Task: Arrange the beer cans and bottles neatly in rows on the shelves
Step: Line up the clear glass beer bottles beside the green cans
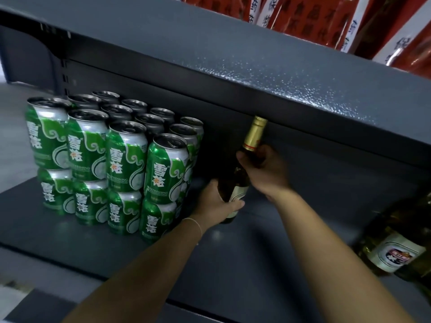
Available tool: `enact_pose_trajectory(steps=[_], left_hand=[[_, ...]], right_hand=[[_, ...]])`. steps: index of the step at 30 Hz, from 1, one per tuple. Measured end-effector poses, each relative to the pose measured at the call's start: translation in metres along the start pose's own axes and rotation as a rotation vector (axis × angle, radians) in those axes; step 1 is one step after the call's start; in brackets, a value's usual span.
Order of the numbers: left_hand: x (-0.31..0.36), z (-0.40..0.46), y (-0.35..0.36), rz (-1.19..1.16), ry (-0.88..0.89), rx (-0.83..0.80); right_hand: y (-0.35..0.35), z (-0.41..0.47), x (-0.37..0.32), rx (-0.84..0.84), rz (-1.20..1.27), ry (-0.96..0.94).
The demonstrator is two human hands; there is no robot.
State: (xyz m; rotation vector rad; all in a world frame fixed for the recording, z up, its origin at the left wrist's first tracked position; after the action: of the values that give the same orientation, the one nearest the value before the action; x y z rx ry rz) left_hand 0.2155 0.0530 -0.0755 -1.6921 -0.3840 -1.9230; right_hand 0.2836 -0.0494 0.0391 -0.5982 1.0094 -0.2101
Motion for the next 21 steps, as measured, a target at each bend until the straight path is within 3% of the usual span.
enact_pose_trajectory(steps=[4,12,16,21], left_hand=[[-0.01,-0.004,0.009,0.103,-0.036,0.046],[-0.025,-0.003,0.009,0.154,-0.038,0.023],[-0.028,0.001,0.01,0.172,-0.024,-0.018],[-0.027,0.004,0.012,0.275,0.021,-0.07]], right_hand=[[-0.006,0.005,0.001,0.113,-0.116,0.042],[-0.005,0.005,-0.002,0.154,-0.219,0.01],[0.007,0.006,0.006,0.053,-0.205,-0.065],[0.012,0.007,0.015,-0.131,-0.211,0.0]])
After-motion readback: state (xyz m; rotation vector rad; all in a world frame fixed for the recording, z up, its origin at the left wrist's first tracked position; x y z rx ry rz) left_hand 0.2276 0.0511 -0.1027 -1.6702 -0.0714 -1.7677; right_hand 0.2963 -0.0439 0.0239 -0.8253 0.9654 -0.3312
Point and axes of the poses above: each hand's wrist, its own z-axis towards the middle knuckle, its own y-axis out of the palm, x = y × z, the point moved 5 cm from there along z, towards the middle knuckle, and after that the axes turned 2 degrees about -z, right-handed, at the moved point
